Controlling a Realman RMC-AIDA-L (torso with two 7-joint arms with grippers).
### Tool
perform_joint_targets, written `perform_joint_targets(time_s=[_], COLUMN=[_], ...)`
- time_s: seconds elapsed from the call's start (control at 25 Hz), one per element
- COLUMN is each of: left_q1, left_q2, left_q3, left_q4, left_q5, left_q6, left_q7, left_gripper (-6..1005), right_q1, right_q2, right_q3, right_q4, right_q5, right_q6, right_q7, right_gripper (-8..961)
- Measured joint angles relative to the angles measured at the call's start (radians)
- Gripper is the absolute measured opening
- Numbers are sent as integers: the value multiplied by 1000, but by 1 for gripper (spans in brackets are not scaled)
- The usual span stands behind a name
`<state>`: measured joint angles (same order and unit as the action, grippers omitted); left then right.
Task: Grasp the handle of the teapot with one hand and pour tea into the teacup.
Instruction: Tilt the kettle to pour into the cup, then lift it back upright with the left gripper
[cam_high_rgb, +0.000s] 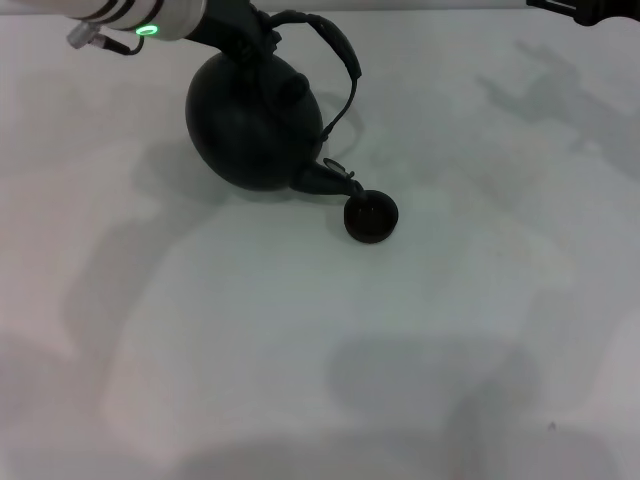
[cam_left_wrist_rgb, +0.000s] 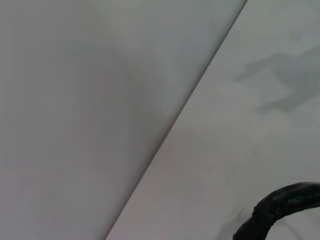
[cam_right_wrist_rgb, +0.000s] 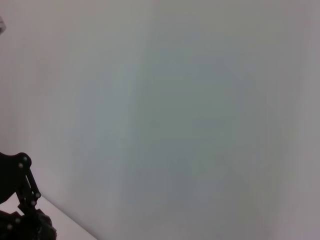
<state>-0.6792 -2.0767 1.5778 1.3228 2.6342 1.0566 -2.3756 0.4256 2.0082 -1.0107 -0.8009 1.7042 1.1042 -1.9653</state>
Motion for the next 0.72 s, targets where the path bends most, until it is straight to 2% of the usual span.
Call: perform_joint_targets(time_s=[0.72], left_q1=[-40], left_q2=[0], left_q3=[39], left_q4=[-19], left_q5=[44], left_q6=[0], left_q7=[-11], left_gripper=[131], right_q1=[2], right_q2=[0], right_q3=[0], right_q4=[14], right_q5=[0], right_q6=[-2], right_q7=[-6], right_gripper=[860])
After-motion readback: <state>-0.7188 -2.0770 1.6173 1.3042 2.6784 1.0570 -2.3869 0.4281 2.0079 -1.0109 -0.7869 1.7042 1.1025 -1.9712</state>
